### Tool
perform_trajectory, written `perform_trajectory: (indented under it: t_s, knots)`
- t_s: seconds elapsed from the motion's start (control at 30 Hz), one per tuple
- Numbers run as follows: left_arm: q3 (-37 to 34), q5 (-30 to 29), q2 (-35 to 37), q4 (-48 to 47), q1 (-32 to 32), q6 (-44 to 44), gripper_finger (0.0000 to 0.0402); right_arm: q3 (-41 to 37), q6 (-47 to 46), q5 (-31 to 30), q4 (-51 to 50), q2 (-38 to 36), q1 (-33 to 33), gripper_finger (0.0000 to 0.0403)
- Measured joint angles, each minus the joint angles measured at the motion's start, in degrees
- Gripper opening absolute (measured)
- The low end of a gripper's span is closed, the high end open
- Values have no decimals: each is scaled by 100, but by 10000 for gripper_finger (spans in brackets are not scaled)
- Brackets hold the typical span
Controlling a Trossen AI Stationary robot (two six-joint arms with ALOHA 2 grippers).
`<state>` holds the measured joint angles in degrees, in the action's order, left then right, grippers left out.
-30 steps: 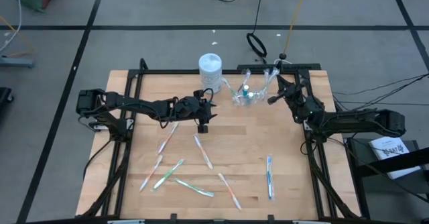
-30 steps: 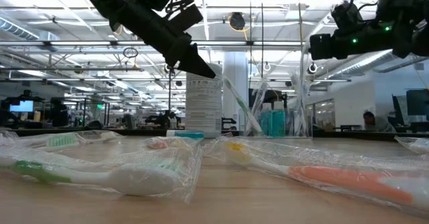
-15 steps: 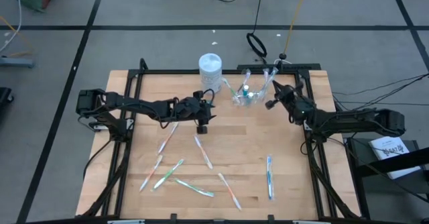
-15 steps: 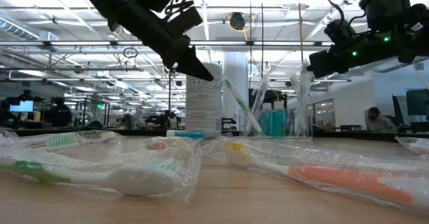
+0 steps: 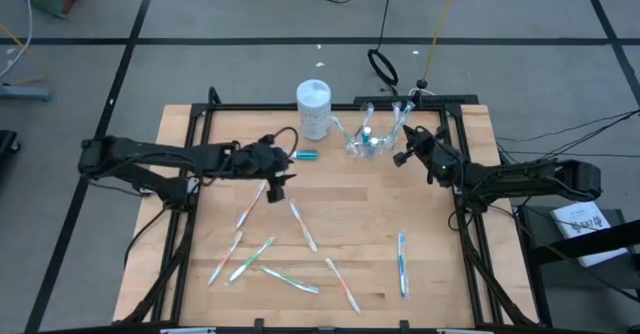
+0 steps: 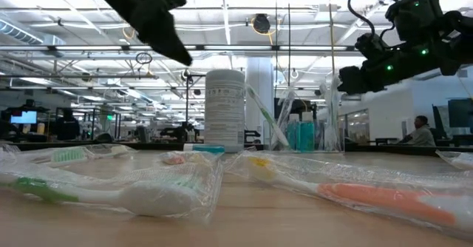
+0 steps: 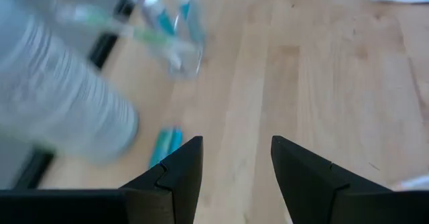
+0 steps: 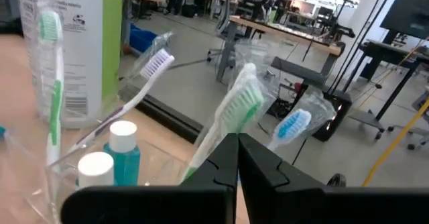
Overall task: Pick & Place toothbrushing station
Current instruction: Put the green toothbrush into the transparent organizer, then put the orange toothbrush into the transparent organizer
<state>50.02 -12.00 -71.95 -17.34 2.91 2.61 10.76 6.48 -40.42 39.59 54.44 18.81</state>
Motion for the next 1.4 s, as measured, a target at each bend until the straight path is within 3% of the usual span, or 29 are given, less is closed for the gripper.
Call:
perform_trajectory:
  t_s: [0.23, 0.57, 0.87, 1.2, 1.4]
  knots:
    - [1, -7, 352, -1549, 3, -1526, 184, 0, 11, 33, -200, 155, 0, 13]
    - [0, 41, -82, -2688, 5, -2636, 184, -2, 126, 24, -252, 103, -4, 78]
    - [0, 46, -270, -2915, -6, -3225, 184, -2, 776, 23, 601, -245, -166, 111]
    - [-49, 40, -287, -2925, -6, -3782, 184, -2, 2034, 22, 1849, -335, -280, 103]
    - [-587, 86, -306, -2907, -6, -4259, 184, -2, 2580, 161, 2276, -335, -278, 102]
